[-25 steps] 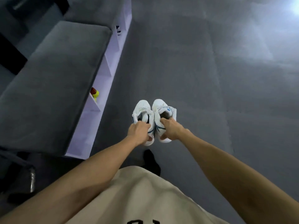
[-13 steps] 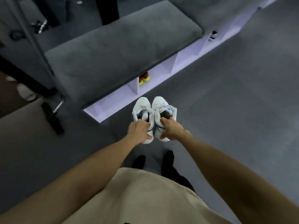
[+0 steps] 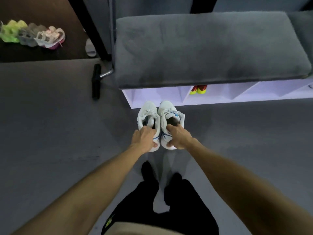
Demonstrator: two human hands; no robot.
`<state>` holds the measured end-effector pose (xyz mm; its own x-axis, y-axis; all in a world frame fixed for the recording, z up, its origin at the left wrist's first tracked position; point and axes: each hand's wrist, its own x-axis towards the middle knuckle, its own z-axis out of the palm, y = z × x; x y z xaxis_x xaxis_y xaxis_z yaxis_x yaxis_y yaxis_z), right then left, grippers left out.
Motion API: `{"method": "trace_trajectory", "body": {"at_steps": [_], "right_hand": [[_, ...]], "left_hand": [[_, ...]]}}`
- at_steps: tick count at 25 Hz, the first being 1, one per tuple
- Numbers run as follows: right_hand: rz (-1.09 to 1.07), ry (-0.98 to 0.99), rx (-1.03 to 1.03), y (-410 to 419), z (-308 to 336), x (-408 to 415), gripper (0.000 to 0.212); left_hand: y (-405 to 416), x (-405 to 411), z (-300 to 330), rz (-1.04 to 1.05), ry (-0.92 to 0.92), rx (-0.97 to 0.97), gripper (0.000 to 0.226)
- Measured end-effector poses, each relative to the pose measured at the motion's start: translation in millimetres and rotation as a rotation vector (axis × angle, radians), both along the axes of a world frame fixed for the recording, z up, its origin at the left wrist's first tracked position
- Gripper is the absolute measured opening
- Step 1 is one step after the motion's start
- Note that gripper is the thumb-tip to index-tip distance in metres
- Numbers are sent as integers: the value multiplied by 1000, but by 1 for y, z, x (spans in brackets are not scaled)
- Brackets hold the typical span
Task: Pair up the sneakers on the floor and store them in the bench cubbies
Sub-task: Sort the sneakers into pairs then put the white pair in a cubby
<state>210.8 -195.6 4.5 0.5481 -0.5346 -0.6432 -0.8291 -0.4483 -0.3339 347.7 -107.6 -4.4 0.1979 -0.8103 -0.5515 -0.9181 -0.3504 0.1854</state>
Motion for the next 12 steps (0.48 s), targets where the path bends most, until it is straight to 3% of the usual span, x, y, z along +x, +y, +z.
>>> {"method": "trace_trajectory", "body": {"at_steps": [12], "right_hand": [[128, -120, -151, -137, -341, 107, 51]], "left_hand": [[-122, 100, -336, 132, -76, -128, 34]]}}
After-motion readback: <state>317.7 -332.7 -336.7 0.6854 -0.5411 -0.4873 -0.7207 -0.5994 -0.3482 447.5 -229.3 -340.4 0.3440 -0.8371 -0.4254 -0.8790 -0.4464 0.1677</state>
